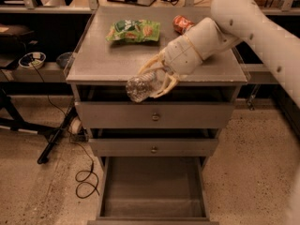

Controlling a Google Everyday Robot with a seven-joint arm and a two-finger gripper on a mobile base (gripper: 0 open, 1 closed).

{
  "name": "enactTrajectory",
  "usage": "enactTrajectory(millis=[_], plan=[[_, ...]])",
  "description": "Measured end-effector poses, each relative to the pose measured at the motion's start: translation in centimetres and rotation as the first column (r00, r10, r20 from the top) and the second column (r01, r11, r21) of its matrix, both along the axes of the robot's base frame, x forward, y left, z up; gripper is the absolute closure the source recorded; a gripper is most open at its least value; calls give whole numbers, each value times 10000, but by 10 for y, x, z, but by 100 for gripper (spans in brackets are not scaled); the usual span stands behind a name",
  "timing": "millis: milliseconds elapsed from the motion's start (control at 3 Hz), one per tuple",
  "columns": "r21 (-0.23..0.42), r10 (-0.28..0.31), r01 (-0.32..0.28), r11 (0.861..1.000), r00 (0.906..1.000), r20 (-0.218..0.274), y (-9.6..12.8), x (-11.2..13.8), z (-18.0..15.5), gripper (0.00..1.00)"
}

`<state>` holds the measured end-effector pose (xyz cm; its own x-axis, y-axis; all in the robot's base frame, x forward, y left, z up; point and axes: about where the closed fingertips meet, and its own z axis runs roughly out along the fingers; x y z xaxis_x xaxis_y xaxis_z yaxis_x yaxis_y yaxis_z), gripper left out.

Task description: Place water bottle into bottom drawer

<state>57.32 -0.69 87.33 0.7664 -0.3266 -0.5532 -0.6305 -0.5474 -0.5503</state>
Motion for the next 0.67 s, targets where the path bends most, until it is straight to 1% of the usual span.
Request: enactTrajectory(millis=[333,667], plan=[[20,-555,554,9985,9985,9,-2,-25,-2,100],[21,-1530,1530,9882,9881,150,-4,-47,-12,100]])
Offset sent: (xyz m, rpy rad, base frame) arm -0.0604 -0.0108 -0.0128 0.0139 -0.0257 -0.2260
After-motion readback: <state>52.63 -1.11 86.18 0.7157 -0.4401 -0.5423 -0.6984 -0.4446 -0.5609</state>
